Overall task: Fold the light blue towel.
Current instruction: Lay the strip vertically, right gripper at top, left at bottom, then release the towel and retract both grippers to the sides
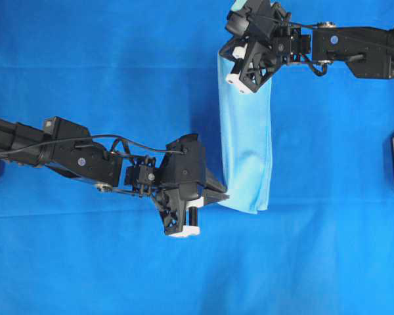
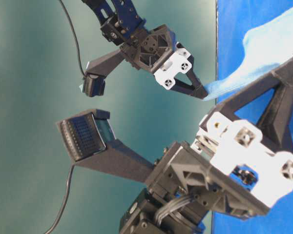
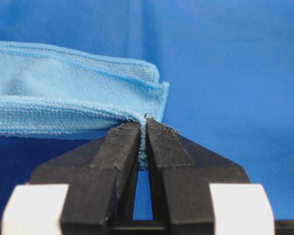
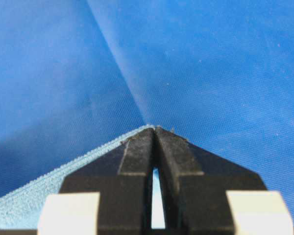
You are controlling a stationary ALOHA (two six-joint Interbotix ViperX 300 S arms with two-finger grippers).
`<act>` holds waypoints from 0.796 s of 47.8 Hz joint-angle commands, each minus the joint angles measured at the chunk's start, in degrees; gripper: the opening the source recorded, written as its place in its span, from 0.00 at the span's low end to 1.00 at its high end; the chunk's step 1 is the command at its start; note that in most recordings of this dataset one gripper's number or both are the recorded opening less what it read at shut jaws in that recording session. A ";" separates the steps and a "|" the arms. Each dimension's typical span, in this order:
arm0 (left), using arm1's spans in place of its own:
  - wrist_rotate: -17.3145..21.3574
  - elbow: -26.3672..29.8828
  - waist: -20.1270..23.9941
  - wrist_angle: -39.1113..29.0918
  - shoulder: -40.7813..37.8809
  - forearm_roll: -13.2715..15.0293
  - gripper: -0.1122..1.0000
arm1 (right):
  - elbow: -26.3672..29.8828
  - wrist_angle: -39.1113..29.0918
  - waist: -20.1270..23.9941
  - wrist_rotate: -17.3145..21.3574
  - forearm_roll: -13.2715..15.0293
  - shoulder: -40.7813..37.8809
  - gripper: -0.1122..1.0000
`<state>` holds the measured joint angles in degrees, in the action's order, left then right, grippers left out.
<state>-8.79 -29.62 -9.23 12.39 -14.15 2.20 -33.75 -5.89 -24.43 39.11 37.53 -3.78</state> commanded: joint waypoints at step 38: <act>2.81 0.44 0.97 -13.80 16.35 -0.62 0.77 | -5.54 -6.94 3.60 -0.44 0.26 15.73 0.63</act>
<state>-6.86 -29.00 -9.14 -1.41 -1.85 1.76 -38.23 -13.01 -21.97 38.76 37.71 7.21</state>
